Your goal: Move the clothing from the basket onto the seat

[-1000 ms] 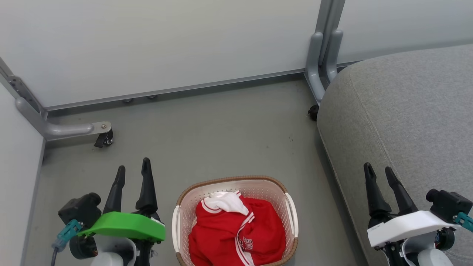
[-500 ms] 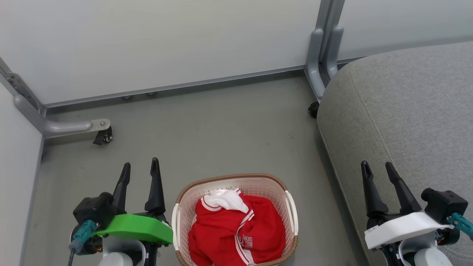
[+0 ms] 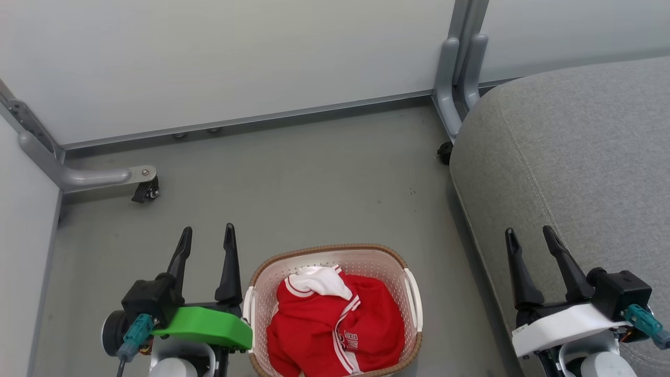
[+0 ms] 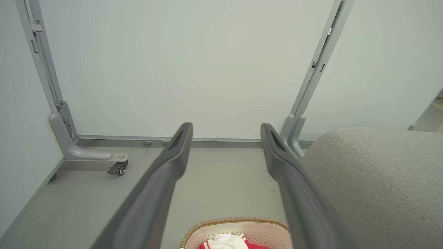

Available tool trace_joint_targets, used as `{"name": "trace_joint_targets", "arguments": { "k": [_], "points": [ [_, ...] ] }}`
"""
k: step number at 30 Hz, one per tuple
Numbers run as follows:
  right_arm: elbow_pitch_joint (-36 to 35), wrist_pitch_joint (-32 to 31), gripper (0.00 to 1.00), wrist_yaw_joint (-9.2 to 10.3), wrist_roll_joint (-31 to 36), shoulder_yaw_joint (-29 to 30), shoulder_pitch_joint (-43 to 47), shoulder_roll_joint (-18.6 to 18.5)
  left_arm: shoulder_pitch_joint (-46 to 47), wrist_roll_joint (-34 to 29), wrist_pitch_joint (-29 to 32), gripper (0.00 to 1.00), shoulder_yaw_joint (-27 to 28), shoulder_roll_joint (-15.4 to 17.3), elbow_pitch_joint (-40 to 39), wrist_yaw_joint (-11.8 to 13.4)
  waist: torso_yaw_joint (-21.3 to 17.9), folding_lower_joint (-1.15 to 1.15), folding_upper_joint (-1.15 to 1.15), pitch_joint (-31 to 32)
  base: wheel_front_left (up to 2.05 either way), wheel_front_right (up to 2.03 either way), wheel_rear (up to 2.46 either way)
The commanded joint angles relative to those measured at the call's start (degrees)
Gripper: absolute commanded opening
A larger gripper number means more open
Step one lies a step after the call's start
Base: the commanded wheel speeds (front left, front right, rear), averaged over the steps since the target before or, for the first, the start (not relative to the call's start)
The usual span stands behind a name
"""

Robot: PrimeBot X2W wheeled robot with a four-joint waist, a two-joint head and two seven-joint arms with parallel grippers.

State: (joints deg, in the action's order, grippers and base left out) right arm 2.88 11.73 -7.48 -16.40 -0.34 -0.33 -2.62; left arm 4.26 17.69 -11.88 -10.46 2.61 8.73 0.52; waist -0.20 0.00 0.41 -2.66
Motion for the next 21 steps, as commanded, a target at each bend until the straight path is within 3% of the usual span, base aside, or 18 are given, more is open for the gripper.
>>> {"name": "trace_joint_targets", "arguments": {
  "k": [1,21],
  "points": [
    [-0.6,0.7,1.00,-0.02,1.4,-0.1,0.6,-0.3,1.1,-1.0,-0.5,1.00,-0.1,0.4,-0.1,0.3,0.0,0.00,-0.32,0.0,0.00,0.00,0.00],
    [-1.5,2.8,1.00,-0.02,7.6,-0.3,1.2,-0.4,0.9,-9.0,-2.7,1.00,-0.9,0.4,0.5,0.8,-0.1,0.00,-0.38,-0.3,0.00,0.00,0.00]
  ]
}}
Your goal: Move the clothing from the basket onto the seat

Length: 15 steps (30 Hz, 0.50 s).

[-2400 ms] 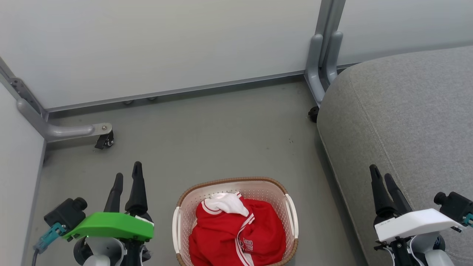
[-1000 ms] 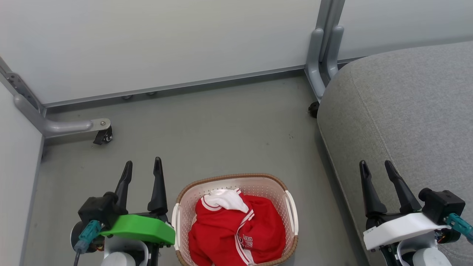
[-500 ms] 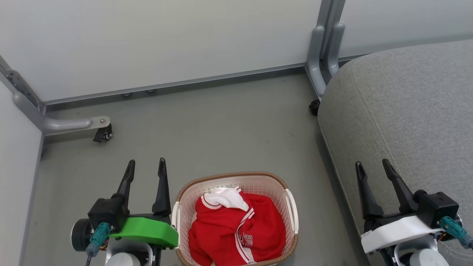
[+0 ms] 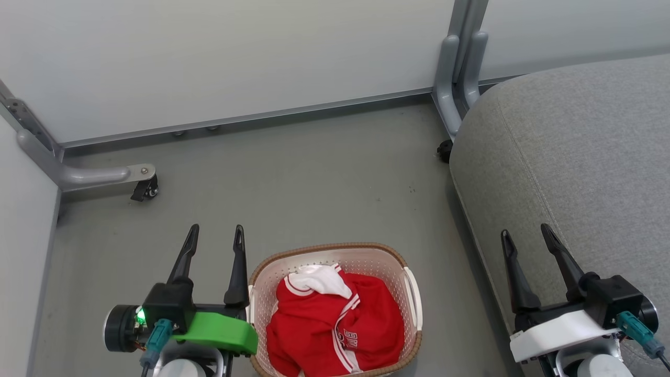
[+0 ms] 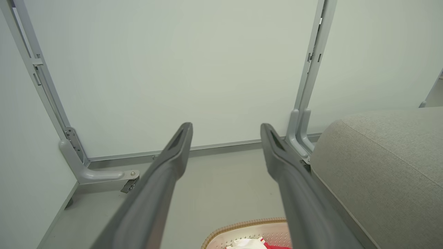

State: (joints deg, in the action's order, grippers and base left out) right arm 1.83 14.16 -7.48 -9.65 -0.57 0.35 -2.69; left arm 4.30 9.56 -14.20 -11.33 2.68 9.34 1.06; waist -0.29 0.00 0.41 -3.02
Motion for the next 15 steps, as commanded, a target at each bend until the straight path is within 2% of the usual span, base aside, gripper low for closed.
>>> {"name": "trace_joint_targets", "arguments": {
  "k": [1,8,15],
  "points": [
    [-0.5,0.6,1.00,-0.02,1.3,-0.1,0.6,-0.3,0.8,-1.4,-0.5,1.00,-0.2,0.4,-0.1,0.3,-0.1,0.00,-0.39,0.1,0.00,0.00,0.00],
    [-0.8,1.1,1.00,-0.01,3.9,-0.3,1.1,-0.3,0.5,-3.7,-1.1,1.00,-0.8,0.4,0.1,0.5,-0.2,0.00,-0.41,0.4,0.00,0.00,0.00],
    [-0.7,1.1,1.00,-0.01,3.3,-0.4,1.1,-0.3,0.3,-3.7,-1.0,1.00,-0.9,0.4,0.5,0.6,-0.2,0.00,-0.41,0.8,0.00,0.00,0.00]
  ]
}}
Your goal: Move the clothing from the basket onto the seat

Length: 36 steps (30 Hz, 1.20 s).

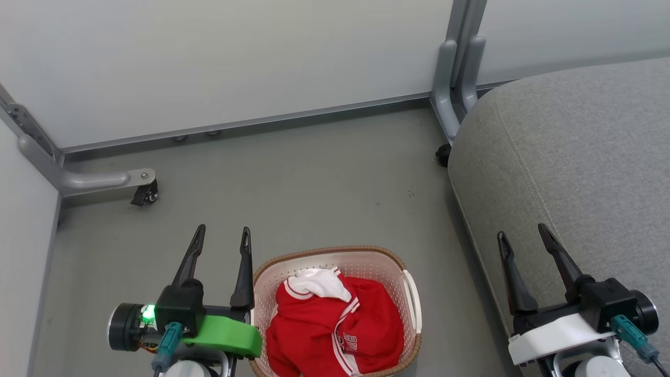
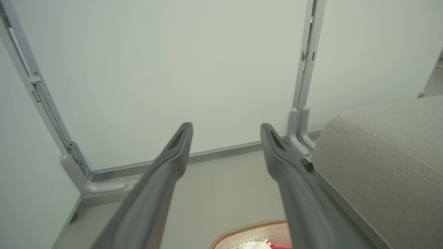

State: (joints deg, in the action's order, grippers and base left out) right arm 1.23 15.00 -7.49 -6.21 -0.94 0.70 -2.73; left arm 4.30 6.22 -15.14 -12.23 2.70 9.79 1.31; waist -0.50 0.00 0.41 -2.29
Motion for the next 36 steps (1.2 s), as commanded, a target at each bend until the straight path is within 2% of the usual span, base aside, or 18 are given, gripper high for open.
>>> {"name": "trace_joint_targets", "arguments": {
  "k": [1,14,20,26,36],
  "points": [
    [-0.1,0.3,1.00,0.00,-0.2,0.0,0.7,-0.3,0.2,-0.3,0.0,1.00,0.0,0.3,0.2,0.3,0.0,0.00,-0.41,0.0,0.00,0.00,0.00],
    [-0.1,0.3,1.00,0.00,-0.1,-0.1,1.1,-0.3,-0.1,0.3,0.0,1.00,-0.7,0.3,1.3,0.4,-0.3,0.00,-0.41,0.2,0.00,0.00,0.00],
    [-0.6,0.3,1.00,0.00,-0.1,-0.1,0.6,-0.3,1.1,-0.9,0.0,1.00,-2.0,0.3,2.9,-0.2,-0.6,0.00,-0.41,-1.6,0.00,0.00,0.00],
    [-1.5,0.3,1.00,0.00,0.3,0.1,-2.4,-0.3,5.6,-3.9,0.0,1.00,-4.1,0.4,6.5,-2.5,-1.0,0.00,-0.41,-8.0,0.00,0.00,0.00],
    [-2.7,0.3,1.00,0.01,1.1,0.0,-11.4,-0.3,20.5,-10.0,0.0,1.00,-10.6,3.9,17.7,-6.3,-3.3,0.00,-0.41,-22.5,0.00,0.00,0.00]
  ]
}}
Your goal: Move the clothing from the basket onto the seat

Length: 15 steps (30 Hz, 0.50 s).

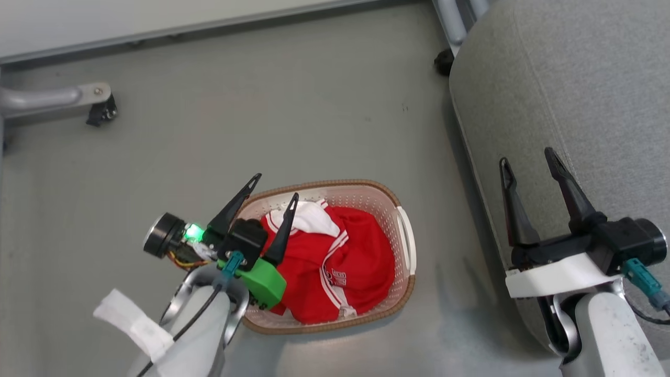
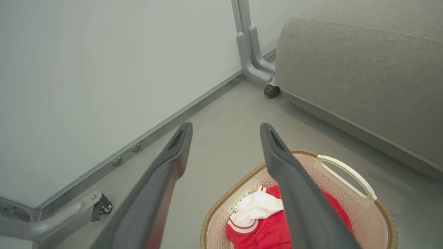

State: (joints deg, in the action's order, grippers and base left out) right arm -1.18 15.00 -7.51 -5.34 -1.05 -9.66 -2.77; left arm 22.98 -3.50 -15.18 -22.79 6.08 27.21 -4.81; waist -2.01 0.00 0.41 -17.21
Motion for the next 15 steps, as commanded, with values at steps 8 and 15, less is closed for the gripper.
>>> {"name": "trace_joint_targets", "arguments": {
  "k": [8,15],
  "points": [
    [-1.3,0.3,1.00,0.04,-0.6,-0.2,-7.0,-0.2,15.6,-4.0,0.0,1.00,-7.0,3.2,12.1,-1.7,-3.8,0.00,-0.41,-18.7,0.00,0.00,0.00],
    [-1.3,0.3,1.00,0.04,-2.6,-0.1,-11.3,-0.2,25.2,-8.4,0.0,1.00,-15.2,4.8,23.3,-2.5,-6.1,0.00,-0.41,-24.8,0.00,0.00,0.00]
  ]
}}
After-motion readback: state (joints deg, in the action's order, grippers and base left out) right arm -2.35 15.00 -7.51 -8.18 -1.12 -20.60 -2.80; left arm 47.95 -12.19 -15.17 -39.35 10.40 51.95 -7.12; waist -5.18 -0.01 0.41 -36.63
